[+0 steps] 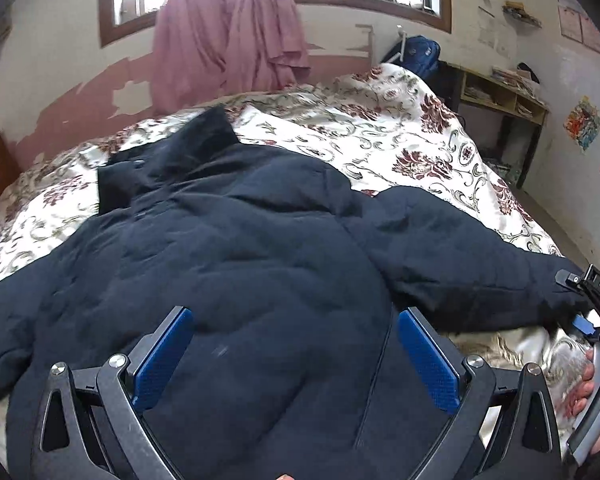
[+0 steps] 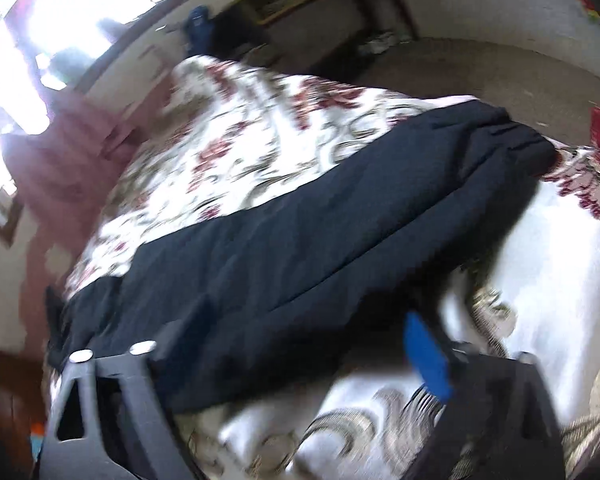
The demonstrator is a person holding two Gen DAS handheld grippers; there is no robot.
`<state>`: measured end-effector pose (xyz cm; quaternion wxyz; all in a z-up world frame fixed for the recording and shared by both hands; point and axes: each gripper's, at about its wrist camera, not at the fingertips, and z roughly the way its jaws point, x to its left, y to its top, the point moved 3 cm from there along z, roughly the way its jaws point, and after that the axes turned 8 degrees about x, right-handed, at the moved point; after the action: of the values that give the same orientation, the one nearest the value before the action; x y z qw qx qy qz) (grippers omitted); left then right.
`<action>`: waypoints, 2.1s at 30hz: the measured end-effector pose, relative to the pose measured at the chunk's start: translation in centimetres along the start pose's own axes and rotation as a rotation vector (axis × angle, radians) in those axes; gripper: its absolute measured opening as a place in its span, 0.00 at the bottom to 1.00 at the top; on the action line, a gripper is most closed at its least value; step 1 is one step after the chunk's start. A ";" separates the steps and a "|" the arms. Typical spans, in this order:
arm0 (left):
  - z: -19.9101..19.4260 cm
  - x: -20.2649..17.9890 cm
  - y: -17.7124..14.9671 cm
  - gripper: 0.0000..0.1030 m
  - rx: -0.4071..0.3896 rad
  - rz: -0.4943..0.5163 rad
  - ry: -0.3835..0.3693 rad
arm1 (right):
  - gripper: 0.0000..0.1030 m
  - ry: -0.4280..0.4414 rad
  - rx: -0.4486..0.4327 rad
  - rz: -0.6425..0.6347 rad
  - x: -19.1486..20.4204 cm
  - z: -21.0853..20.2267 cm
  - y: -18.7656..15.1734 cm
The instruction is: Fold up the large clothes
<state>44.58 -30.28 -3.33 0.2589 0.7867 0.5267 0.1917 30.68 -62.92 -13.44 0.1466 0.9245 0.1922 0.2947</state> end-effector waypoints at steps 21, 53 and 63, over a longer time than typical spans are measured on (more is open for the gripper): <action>1.7 4.1 1.2 1.00 0.110 -0.107 -0.060 | 0.06 0.024 -0.355 -0.357 11.5 -8.6 3.7; -7.9 31.8 -14.4 1.00 0.009 -0.535 -0.082 | 0.58 0.142 -0.035 -1.613 32.3 -8.4 -36.5; -1.1 30.8 -13.7 0.72 0.145 -0.628 -0.214 | 0.58 0.138 -0.045 -1.331 24.0 -11.5 -25.4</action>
<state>45.43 2.80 -9.94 0.3027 0.6182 0.7252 -0.0190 34.98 -28.07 -2.54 0.3037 0.5846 0.7242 0.2039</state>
